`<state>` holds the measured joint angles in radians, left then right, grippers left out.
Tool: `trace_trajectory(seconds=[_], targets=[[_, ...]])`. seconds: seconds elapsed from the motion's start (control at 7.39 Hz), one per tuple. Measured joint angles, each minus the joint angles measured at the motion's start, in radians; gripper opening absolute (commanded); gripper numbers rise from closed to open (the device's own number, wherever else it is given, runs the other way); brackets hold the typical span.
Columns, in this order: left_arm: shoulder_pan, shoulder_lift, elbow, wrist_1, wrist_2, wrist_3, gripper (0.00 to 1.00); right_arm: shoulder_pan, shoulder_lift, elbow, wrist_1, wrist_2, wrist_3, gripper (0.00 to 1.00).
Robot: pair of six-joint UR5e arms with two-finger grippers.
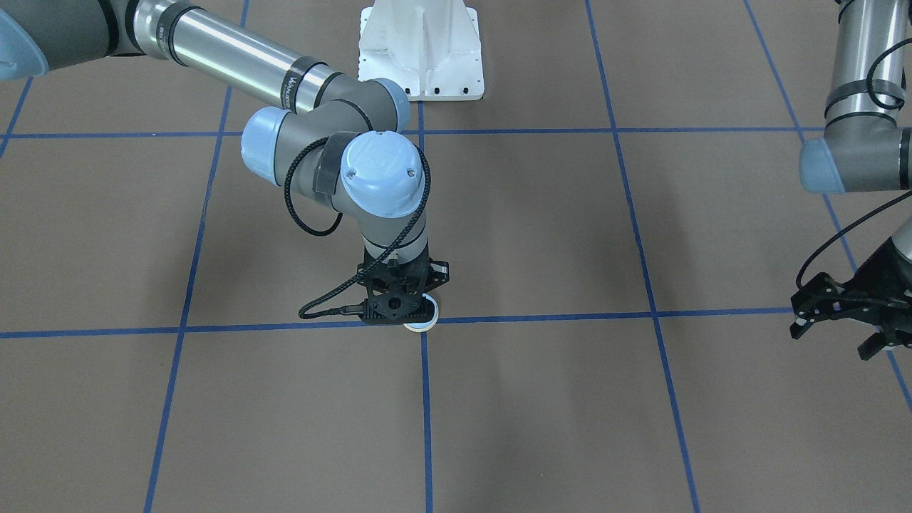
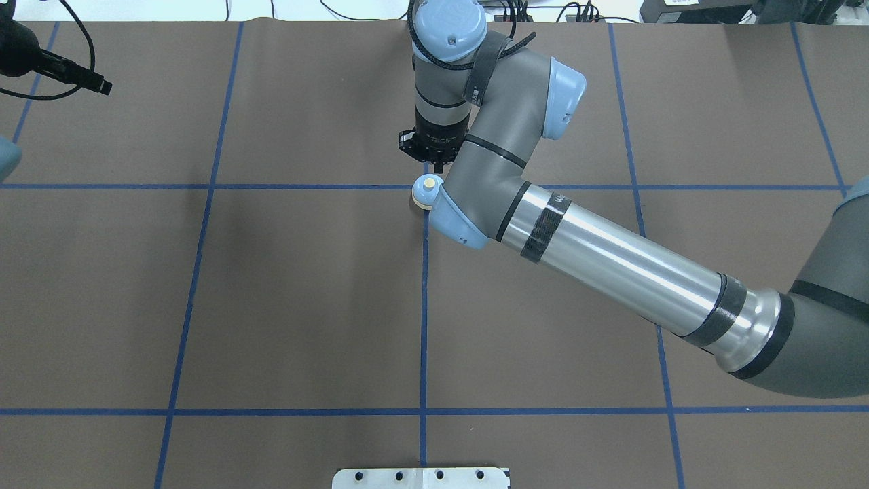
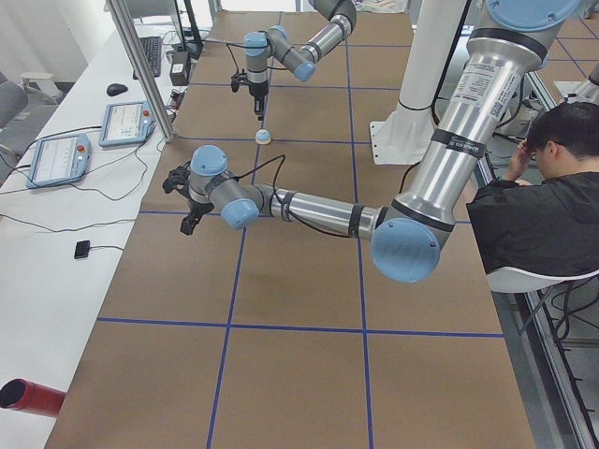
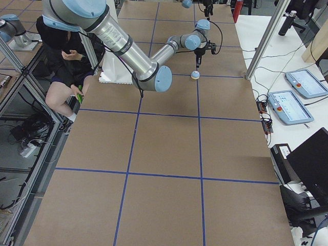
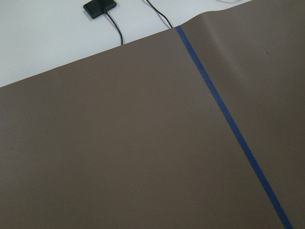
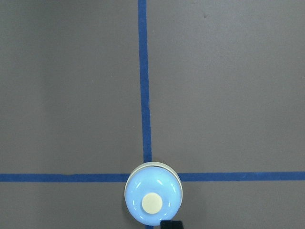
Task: Place and press bell with both arms
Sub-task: 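Press down on the bell's cream button with the right gripper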
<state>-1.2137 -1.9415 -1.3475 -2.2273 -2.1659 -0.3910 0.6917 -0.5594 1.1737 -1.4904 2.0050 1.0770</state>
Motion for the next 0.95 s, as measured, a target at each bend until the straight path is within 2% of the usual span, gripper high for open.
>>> trace_trajectory(seconds=[0.95], targets=[[0.003, 0.003, 0.005, 0.0, 0.003, 0.001, 0.99, -0.006, 0.043, -0.131, 0.117, -0.01, 0.0, 0.0]])
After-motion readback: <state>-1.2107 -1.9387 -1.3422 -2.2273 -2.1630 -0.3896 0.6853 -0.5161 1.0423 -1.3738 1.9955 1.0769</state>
